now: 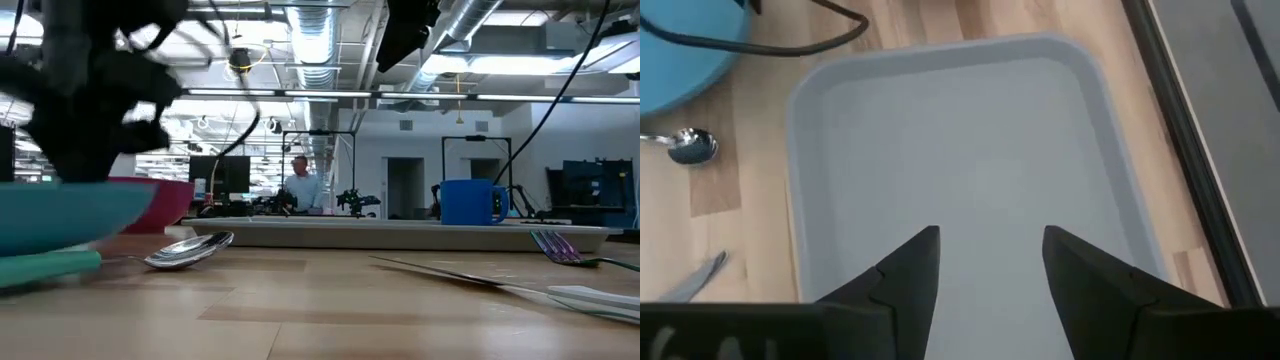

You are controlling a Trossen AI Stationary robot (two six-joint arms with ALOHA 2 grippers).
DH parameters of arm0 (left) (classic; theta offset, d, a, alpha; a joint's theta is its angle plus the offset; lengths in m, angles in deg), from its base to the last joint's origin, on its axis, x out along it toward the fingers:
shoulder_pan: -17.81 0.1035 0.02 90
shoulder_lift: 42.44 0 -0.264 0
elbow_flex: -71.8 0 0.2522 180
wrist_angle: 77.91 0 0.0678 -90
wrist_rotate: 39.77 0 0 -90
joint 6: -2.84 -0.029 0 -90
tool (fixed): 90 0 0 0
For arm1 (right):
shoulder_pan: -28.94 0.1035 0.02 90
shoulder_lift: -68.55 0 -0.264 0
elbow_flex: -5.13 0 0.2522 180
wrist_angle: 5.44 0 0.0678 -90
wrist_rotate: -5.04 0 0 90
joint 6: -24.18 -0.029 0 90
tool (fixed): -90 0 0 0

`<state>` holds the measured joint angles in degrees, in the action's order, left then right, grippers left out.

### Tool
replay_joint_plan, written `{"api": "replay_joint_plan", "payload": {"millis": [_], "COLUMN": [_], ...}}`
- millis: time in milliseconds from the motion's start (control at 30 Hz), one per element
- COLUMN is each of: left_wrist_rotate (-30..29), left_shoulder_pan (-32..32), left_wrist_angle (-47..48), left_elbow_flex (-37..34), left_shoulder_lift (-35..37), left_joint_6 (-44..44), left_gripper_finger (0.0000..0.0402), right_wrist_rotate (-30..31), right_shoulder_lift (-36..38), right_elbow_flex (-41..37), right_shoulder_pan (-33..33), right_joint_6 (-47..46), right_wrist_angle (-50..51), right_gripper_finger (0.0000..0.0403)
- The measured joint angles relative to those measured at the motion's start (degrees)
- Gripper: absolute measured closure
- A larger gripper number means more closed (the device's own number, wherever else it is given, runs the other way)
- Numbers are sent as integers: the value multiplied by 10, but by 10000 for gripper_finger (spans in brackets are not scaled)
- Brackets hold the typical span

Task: Set up tray
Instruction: Put the blue plate on the tray

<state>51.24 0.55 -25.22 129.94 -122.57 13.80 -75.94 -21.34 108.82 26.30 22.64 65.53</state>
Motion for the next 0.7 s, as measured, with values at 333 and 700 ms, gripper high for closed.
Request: {"api": "replay_joint_plan", "payload": {"millis": [333,700], "left_wrist_rotate": [-111,-261], "left_shoulder_pan": [-7,77], "left_wrist_angle": [112,50], "left_elbow_flex": [193,290], "left_shoulder_lift": [-1,-11], "left_joint_6": [-45,-139], "left_gripper_finger": [401,401], "right_wrist_rotate": [0,0], "right_shoulder_lift": [0,0], "right_elbow_flex": [0,0], "right_shoulder_pan": [0,0], "right_joint_6": [0,-11], "right_wrist_angle": [10,49], "right_gripper_finger": [232,232]}}
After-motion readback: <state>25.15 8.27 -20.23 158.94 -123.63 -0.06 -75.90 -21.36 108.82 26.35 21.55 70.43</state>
